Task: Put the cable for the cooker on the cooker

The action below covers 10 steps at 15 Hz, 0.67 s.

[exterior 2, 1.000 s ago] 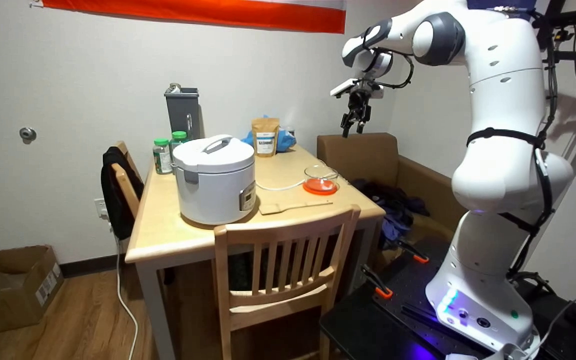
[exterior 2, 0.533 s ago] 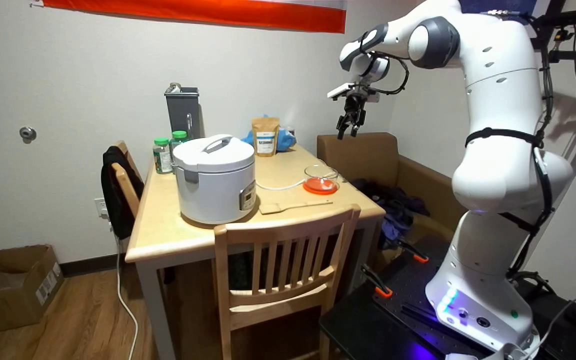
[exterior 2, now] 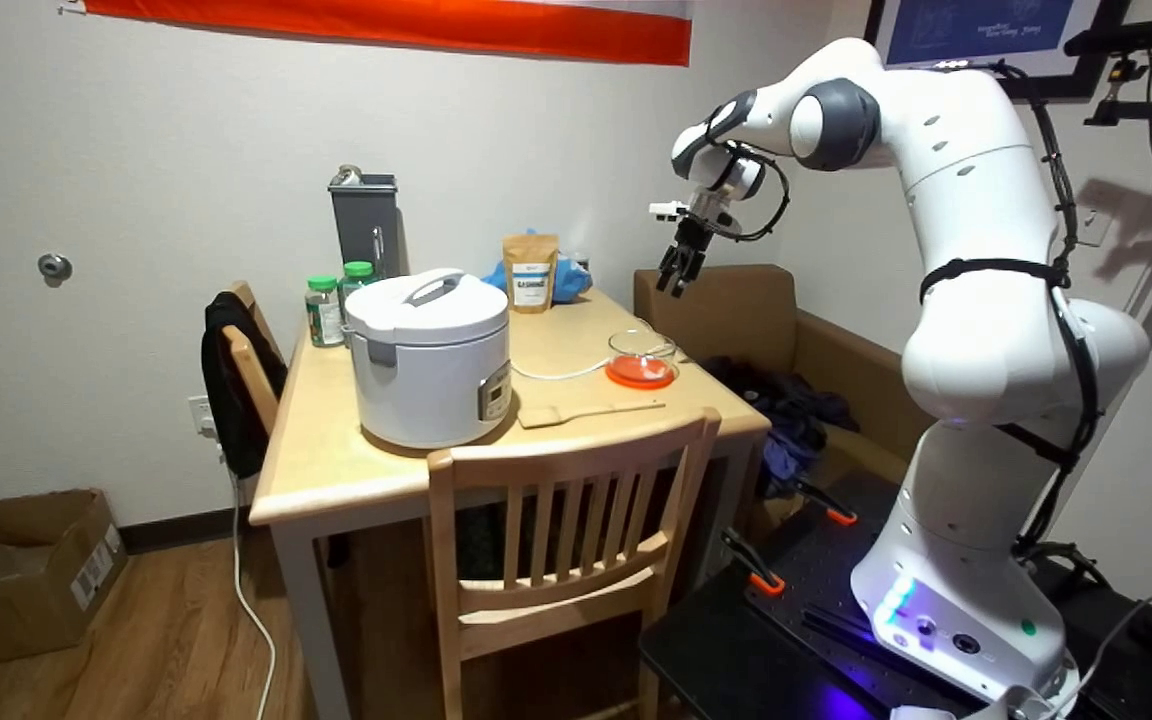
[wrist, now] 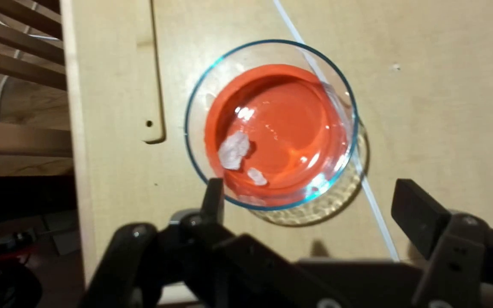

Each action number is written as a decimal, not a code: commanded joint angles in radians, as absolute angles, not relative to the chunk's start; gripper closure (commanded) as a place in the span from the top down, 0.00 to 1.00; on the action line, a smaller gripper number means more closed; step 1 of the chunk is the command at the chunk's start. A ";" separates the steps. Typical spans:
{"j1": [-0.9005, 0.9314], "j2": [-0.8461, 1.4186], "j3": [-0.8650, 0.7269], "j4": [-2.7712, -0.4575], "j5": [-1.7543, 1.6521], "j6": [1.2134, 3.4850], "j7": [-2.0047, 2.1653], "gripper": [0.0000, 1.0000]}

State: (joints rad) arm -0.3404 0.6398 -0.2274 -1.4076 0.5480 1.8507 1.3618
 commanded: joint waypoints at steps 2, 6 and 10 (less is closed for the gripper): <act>-0.352 0.730 -0.221 -1.313 0.532 1.959 1.394 1.00; -0.342 0.777 -0.246 -1.268 0.472 2.031 1.465 1.00; -0.331 0.818 -0.268 -1.241 0.380 2.077 1.604 1.00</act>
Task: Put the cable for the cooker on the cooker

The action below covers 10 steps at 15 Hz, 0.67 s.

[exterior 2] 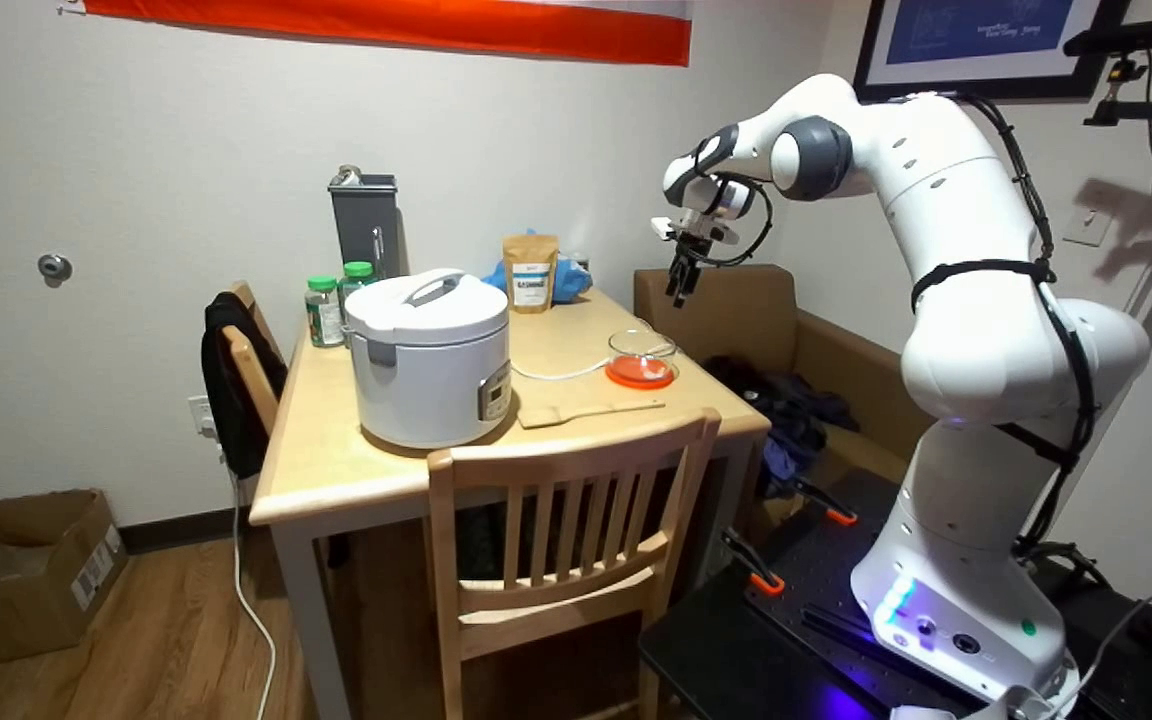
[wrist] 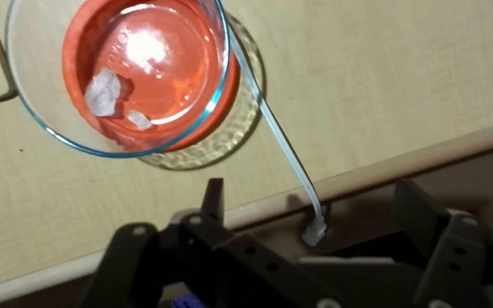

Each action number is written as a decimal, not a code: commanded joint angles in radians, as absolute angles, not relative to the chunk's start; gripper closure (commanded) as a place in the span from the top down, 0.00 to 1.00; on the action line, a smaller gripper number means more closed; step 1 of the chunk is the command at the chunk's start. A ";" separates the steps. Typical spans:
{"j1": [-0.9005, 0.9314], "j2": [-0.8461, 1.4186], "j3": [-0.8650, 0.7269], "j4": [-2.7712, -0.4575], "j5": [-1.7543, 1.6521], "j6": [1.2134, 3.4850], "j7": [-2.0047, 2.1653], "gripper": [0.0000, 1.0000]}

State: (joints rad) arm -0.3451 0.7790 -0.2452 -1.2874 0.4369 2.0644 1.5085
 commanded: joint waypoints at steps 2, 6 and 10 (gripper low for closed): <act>-0.334 0.827 -0.266 -1.233 0.332 2.045 1.624 1.00; -0.335 0.847 -0.265 -1.230 0.265 2.020 1.610 1.00; -0.355 0.864 -0.256 -1.234 0.264 1.999 1.605 1.00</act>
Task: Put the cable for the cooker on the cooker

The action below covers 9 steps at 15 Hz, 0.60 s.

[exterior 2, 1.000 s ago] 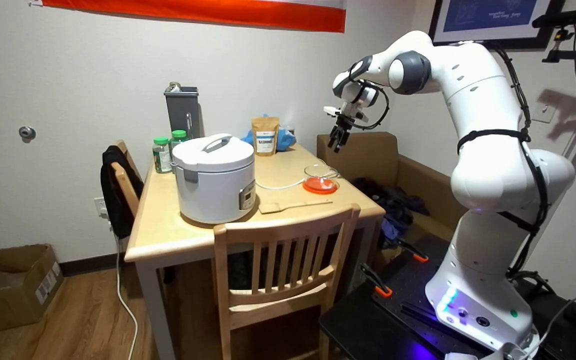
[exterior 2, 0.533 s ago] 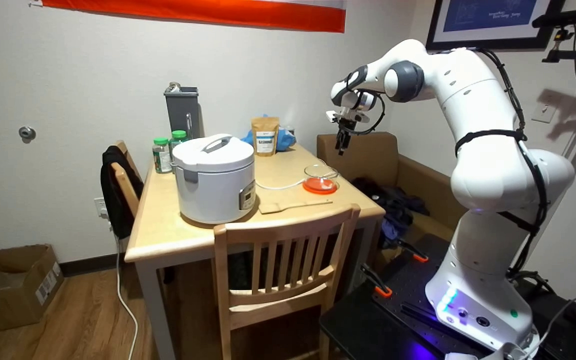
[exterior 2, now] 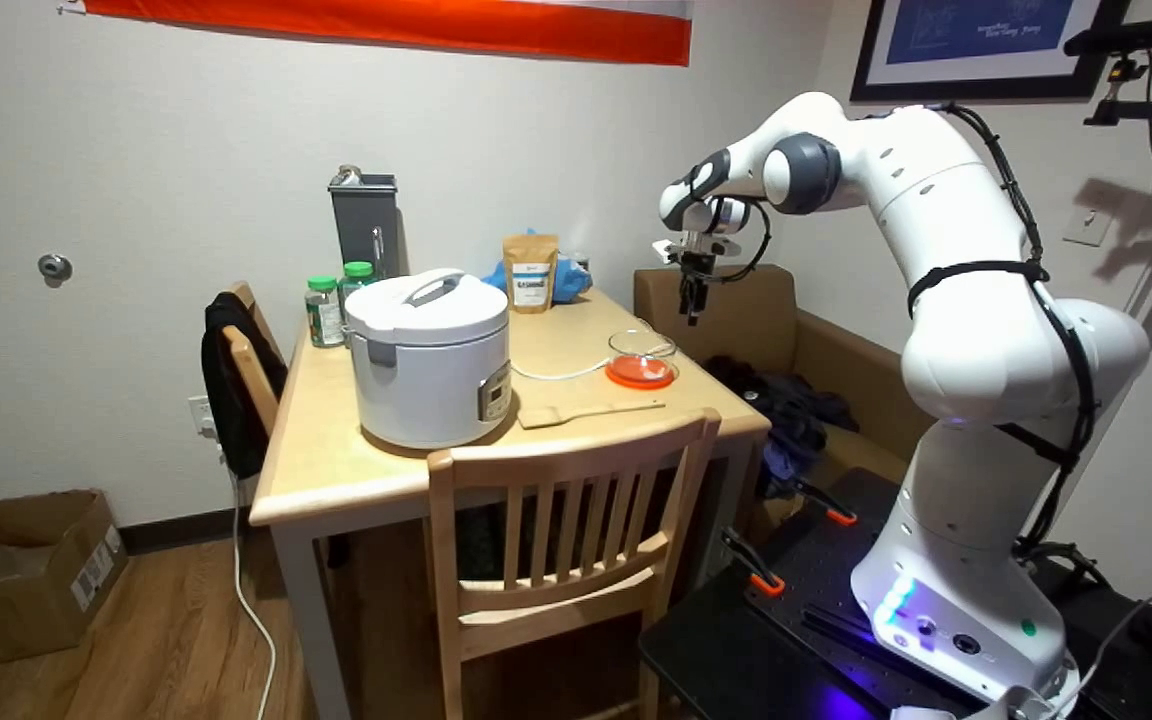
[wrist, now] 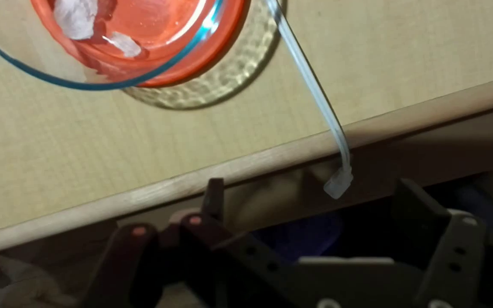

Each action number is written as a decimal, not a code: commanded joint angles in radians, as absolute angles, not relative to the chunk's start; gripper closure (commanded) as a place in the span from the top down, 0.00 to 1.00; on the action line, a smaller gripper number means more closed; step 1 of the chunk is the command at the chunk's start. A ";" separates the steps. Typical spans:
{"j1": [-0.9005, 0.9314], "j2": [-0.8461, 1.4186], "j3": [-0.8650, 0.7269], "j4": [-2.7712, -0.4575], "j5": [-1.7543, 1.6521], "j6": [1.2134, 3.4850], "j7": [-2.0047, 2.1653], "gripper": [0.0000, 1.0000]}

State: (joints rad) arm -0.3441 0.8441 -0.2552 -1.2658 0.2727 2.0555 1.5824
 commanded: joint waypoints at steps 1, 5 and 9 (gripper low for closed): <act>-0.363 0.861 -0.246 -1.234 0.275 1.967 1.599 1.00; -0.350 0.859 -0.255 -1.266 0.273 2.025 1.581 1.00; -0.346 0.881 -0.241 -1.239 0.263 2.008 1.570 1.00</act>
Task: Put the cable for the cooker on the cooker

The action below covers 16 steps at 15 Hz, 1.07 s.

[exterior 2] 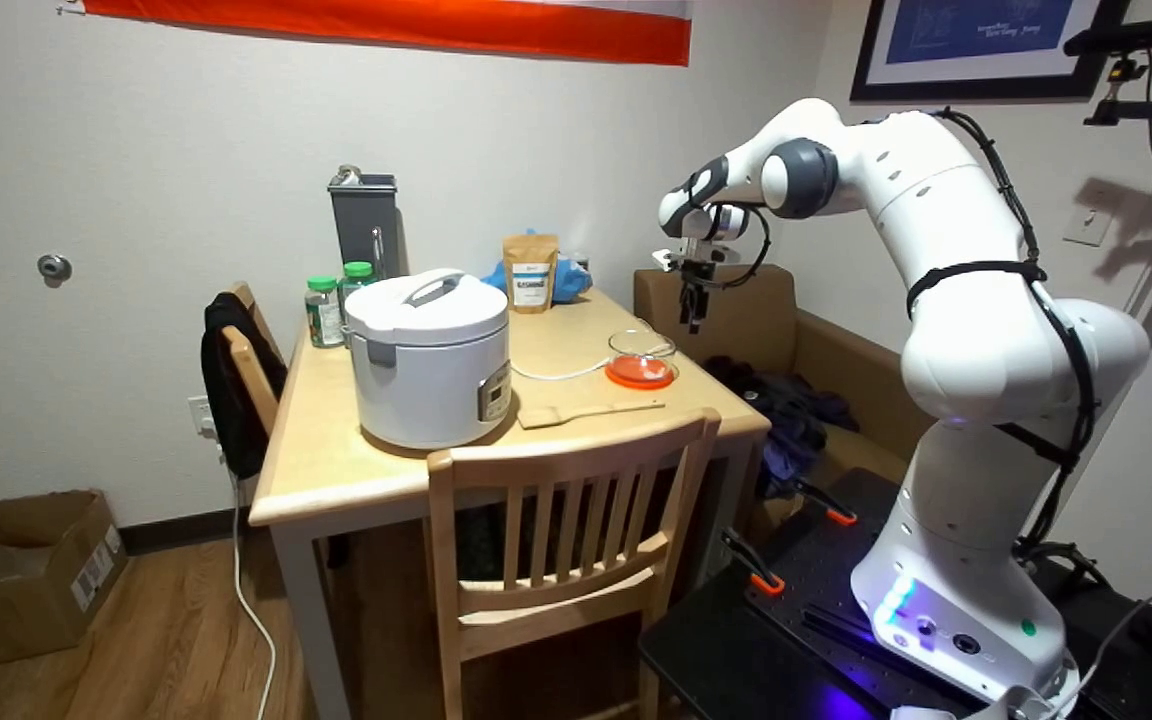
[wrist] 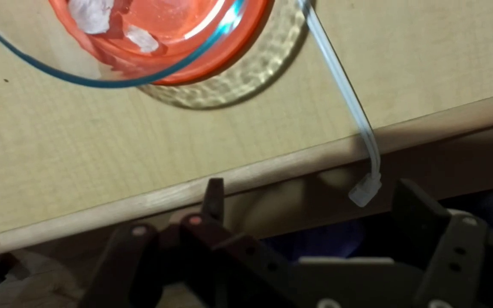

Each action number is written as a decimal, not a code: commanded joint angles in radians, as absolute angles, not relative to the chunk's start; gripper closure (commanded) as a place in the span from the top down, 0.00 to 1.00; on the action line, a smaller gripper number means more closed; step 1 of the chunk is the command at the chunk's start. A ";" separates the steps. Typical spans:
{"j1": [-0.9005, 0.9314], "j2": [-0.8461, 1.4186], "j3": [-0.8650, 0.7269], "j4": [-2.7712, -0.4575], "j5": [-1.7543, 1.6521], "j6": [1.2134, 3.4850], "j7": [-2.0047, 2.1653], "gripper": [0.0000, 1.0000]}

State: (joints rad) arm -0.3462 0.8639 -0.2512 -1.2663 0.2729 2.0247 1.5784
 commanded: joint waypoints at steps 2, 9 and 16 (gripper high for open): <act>-0.345 0.903 -0.238 -1.219 0.261 2.004 1.571 1.00; -0.362 1.020 -0.234 -1.102 0.267 2.007 1.579 1.00; -0.389 1.103 -0.222 -0.957 0.267 1.988 1.583 1.00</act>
